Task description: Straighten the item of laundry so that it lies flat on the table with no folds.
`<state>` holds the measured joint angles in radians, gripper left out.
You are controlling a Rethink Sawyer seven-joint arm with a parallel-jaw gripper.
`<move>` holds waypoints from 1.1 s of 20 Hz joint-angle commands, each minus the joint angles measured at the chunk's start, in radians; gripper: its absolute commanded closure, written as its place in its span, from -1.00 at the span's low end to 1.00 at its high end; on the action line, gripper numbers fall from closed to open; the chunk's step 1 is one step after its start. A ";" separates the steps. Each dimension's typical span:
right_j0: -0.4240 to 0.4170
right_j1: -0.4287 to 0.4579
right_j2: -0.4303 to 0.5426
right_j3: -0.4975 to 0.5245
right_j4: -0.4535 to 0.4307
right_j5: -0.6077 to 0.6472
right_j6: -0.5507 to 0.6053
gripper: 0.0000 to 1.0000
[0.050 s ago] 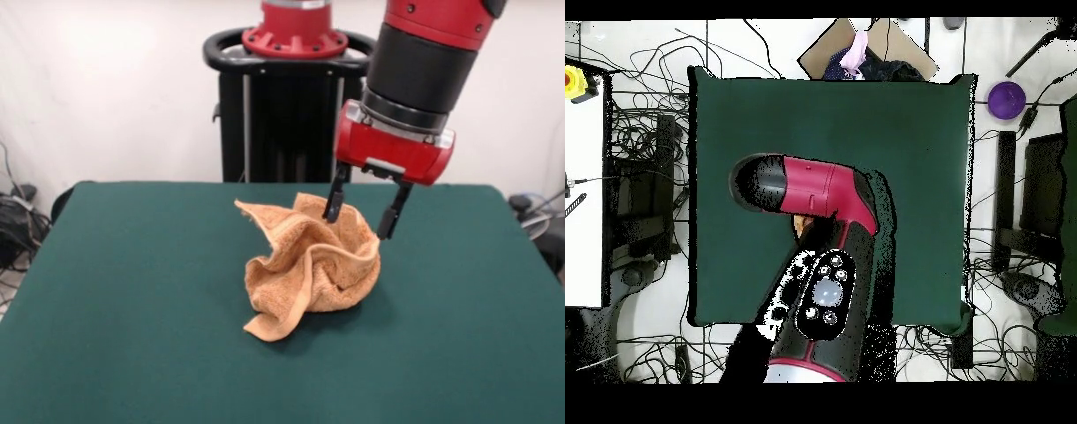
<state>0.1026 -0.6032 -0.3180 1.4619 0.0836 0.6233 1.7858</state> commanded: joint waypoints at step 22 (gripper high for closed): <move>0.037 0.072 -0.004 0.050 0.045 -0.020 0.267 -1.00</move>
<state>0.1343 -0.5681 -0.3318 1.4711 0.0845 0.5659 1.7858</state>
